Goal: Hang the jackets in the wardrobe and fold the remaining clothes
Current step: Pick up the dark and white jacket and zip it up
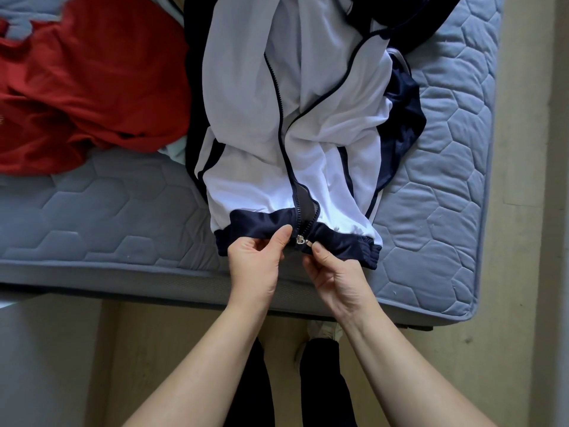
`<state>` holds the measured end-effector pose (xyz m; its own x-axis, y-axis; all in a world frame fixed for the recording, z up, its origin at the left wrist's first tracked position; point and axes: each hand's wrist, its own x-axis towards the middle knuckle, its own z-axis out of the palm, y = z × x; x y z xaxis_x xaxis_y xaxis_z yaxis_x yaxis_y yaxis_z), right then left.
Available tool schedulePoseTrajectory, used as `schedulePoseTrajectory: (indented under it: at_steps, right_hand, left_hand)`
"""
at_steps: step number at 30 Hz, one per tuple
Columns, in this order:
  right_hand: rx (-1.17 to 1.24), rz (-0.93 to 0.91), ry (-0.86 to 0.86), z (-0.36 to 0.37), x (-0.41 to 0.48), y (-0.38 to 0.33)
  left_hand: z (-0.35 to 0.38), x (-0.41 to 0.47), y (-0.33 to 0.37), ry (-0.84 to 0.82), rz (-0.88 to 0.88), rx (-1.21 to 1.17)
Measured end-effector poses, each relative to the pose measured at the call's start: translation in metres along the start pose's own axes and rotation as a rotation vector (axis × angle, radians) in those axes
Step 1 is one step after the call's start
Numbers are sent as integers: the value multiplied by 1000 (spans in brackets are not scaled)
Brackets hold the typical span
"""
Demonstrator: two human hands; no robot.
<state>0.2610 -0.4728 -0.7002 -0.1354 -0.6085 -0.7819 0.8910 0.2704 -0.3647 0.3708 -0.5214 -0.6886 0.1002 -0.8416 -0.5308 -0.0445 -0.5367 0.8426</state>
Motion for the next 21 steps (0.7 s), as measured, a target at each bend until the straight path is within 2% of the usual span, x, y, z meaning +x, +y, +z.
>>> schedulePoseTrajectory:
  at_steps: [9, 17, 21]
  right_hand:
    - [15, 8, -1, 2, 0, 2]
    - [95, -45, 138, 11, 1, -2]
    - [45, -115, 198, 14, 5, -5]
  left_hand:
    - [1, -1, -3, -9, -20, 7]
    - [1, 0, -4, -84, 51, 105]
    - [0, 7, -3, -163, -21, 149]
